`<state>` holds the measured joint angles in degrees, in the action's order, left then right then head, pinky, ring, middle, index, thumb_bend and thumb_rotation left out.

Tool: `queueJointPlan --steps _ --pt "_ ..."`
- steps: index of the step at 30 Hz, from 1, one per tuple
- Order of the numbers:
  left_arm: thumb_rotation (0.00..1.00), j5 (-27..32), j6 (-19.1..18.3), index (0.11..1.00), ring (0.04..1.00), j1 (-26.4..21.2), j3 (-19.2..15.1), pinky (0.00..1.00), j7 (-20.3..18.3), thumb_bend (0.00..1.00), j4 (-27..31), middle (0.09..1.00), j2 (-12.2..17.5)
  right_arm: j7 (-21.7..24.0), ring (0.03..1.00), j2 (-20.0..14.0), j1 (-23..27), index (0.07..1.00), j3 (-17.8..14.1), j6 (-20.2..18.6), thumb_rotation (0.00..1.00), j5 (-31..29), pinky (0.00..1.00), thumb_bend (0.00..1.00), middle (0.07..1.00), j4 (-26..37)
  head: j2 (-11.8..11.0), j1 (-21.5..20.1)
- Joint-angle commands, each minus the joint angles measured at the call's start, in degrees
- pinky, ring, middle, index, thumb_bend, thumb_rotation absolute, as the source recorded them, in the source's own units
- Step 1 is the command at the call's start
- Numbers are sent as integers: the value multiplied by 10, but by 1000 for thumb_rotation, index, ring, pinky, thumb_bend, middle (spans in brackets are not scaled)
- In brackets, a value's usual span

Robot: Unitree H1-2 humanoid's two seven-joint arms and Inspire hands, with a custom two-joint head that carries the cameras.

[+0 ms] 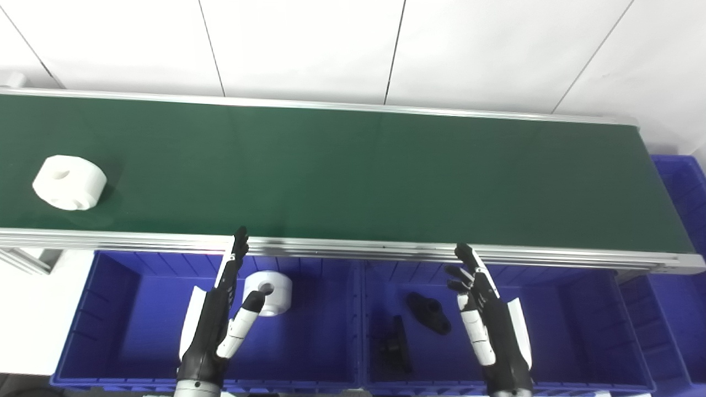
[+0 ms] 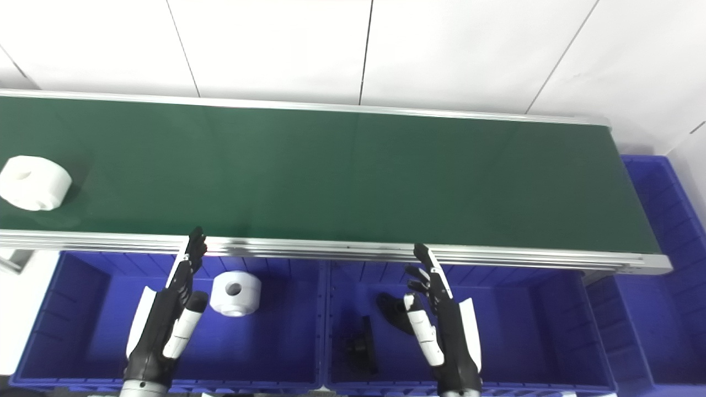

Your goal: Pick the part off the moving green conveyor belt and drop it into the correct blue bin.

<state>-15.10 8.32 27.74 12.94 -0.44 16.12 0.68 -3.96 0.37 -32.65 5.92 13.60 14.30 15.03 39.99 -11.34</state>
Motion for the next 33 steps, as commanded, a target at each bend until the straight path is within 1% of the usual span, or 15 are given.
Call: queueJointPlan --steps 1,2,3,5,7,11,14,18,21,25,28,29,30,31,33 --pt "1000 3 6 1000 981 -1 1 1000 0 661 13 1000 -1 2 842 1 -1 934 1 -2 1000 -2 773 662 930 13 -1 3" --pt "1000 2 7 1000 977 -1 1 1000 1 662 12 1000 -2 2 837 0 0 933 1 0 1000 -2 767 678 923 11 -2 6" --pt "1000 0 11 1000 977 -1 2 1000 2 662 8 1000 -2 2 836 -1 0 933 0 1 1000 -3 767 679 923 10 -11 16" --pt "1000 -3 14 1000 973 0 5 1000 4 650 4 1000 -4 2 841 -5 0 939 -2 6 1000 -5 770 688 925 5 -20 28" --pt "1000 -6 16 1000 973 1 8 1000 6 676 0 1000 -7 2 848 -9 1 949 -4 13 1000 -10 772 684 934 -2 -28 42" --pt "991 -11 29 1000 969 0 17 990 15 639 -17 1000 -15 0 844 -21 4 949 -13 27 1000 -17 764 682 941 -18 -46 82" --pt "974 -18 38 999 968 -4 23 988 19 615 -28 1000 -20 0 848 -28 8 951 -18 32 1000 -24 763 664 945 -27 -50 99" --pt "918 -28 51 984 954 -11 31 944 26 587 -43 996 -33 5 847 -42 16 952 -27 31 1000 -41 759 627 951 -35 -50 130" --pt "884 -32 54 979 963 -15 37 935 33 575 -50 993 -42 9 862 -52 21 974 -32 27 1000 -56 785 610 969 -42 -53 146" --pt "869 -52 64 971 954 -22 39 876 48 550 -63 986 -52 17 879 -64 29 994 -39 32 1000 -73 830 586 984 -59 -61 165" --pt "864 -57 82 967 945 -31 34 867 63 537 -69 976 -54 19 885 -68 35 999 -42 42 1000 -82 845 552 988 -75 -75 179" --pt "864 -57 86 964 940 -33 34 865 66 541 -71 973 -54 20 886 -68 36 1000 -43 44 1000 -83 849 529 991 -79 -75 179" --pt "865 -52 84 963 939 -36 31 864 67 543 -66 972 -55 21 886 -69 38 1000 -44 46 1000 -85 850 522 992 -84 -81 184" --pt "863 -49 83 958 936 -38 29 865 67 565 -63 970 -56 21 886 -69 40 1000 -44 47 1000 -87 851 490 992 -88 -82 184" --pt "870 -52 80 958 930 -43 23 854 70 587 -51 968 -58 23 889 -69 42 1000 -45 51 1000 -91 854 476 993 -96 -85 186"
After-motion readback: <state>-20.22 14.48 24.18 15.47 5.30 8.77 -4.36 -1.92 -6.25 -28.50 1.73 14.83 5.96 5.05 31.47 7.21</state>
